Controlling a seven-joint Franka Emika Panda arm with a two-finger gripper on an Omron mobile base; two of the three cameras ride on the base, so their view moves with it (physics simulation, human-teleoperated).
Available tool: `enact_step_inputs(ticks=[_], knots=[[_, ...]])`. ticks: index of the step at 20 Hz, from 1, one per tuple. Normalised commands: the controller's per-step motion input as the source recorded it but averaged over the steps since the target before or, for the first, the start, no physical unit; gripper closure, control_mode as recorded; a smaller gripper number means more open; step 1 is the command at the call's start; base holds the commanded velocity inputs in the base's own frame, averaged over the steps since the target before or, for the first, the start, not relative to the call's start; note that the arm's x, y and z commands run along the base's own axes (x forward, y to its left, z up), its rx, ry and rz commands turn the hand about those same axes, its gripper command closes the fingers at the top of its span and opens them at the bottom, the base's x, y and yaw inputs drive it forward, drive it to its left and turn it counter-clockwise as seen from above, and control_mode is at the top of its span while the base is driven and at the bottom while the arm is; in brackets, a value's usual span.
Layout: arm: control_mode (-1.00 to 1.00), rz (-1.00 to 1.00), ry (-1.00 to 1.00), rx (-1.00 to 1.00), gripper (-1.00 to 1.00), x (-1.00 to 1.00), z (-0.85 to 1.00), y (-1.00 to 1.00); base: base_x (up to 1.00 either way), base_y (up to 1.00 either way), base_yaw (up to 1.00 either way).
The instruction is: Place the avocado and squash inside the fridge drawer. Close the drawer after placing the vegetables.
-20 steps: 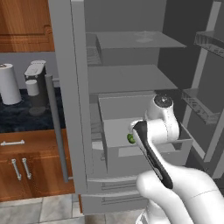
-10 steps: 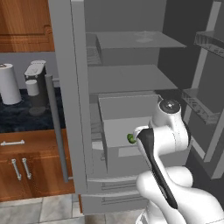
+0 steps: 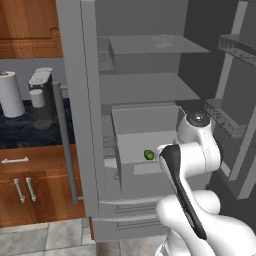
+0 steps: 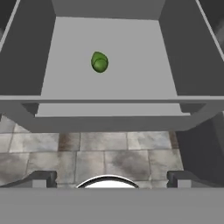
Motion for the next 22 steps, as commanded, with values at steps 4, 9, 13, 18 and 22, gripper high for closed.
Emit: enact_step_inputs(ticks=[4,9,13,18,22], knots=[[1.0,0.0,0.0,0.0,-1.0,0.0,0.0,0.0,-1.0,-0.03,-0.01],[1.0,0.0,0.0,0.0,-1.0,0.0,0.0,0.0,-0.97,0.61,0.05],[1.0,0.0,0.0,0.0,-1.0,0.0,0.0,0.0,-0.48,1.0,0.31],[1.0,0.0,0.0,0.0,-1.0,0.0,0.0,0.0,-0.02,1.0,0.47],[1.0,0.0,0.0,0.0,-1.0,0.0,0.0,0.0,0.18,1.0,0.45]])
